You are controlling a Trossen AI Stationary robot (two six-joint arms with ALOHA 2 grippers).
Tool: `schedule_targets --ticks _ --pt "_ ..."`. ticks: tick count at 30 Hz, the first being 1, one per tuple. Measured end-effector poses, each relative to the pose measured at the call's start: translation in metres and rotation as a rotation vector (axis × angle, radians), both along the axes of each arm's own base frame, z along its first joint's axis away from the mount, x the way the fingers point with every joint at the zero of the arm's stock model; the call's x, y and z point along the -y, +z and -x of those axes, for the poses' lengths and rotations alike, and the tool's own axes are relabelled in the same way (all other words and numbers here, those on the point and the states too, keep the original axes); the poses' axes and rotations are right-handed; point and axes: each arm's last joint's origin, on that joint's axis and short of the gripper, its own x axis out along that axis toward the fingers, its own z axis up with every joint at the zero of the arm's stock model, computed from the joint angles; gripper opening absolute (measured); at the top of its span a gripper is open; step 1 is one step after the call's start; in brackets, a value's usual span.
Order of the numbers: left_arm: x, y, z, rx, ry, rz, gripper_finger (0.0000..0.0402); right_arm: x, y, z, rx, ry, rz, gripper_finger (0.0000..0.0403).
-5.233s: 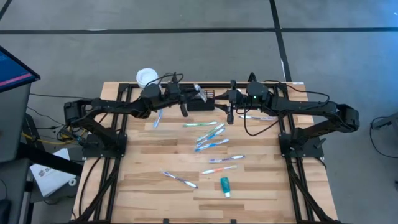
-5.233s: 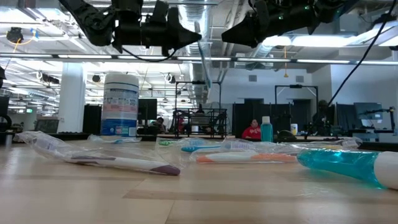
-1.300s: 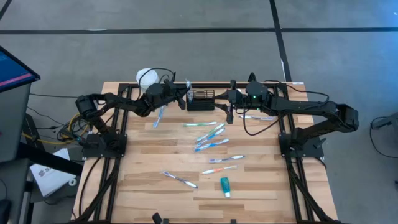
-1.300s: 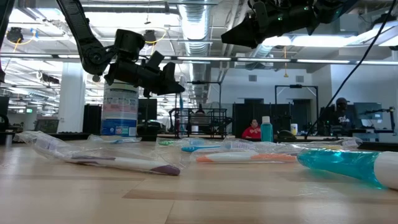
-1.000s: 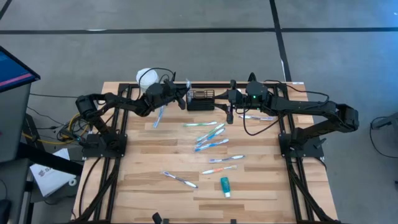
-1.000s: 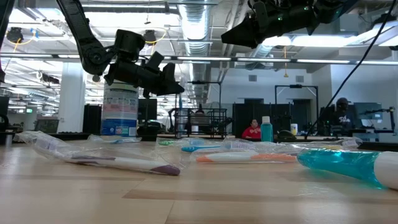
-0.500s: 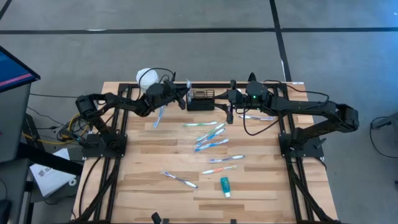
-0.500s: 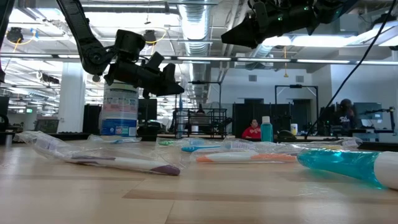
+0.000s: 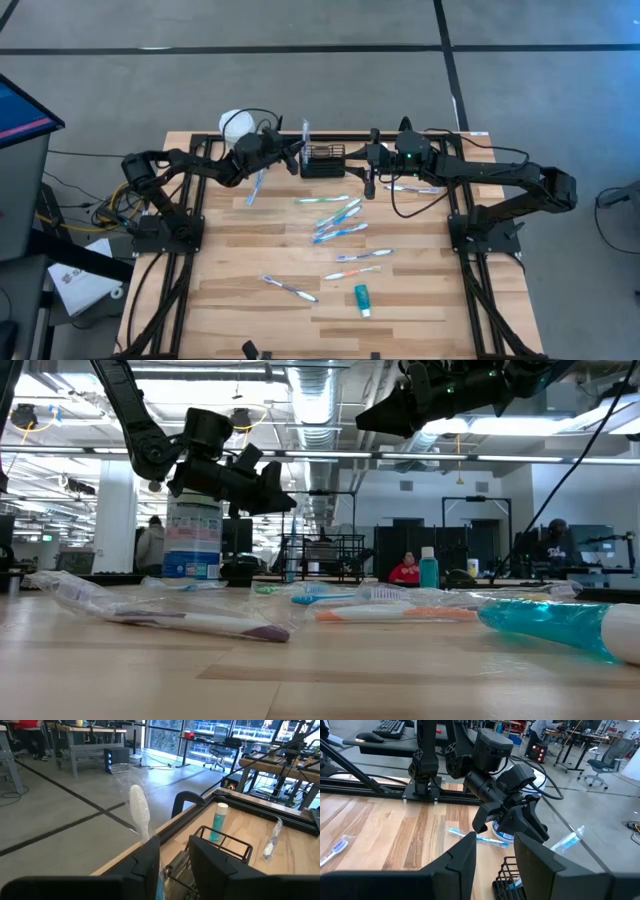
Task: Pick & Place toothbrushing station
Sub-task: Put the top right purple toothbrush into the black wire organizer
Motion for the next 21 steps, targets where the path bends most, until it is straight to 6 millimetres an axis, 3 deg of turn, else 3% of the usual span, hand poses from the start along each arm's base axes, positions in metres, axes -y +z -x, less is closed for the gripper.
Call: schedule_targets --ticks 12,21 --pt "0.012 0.033 0.009 0.044 -0.015 -0.032 0.0108 0.000 -0.005 0.001 -0.043 -0.007 -0.040 0.0123" --pt "0.031 0.039 0.009 -0.031 -0.072 0.016 0.0106 0.009 -0.021 0.010 -0.213 -0.083 -0.109 0.0118"
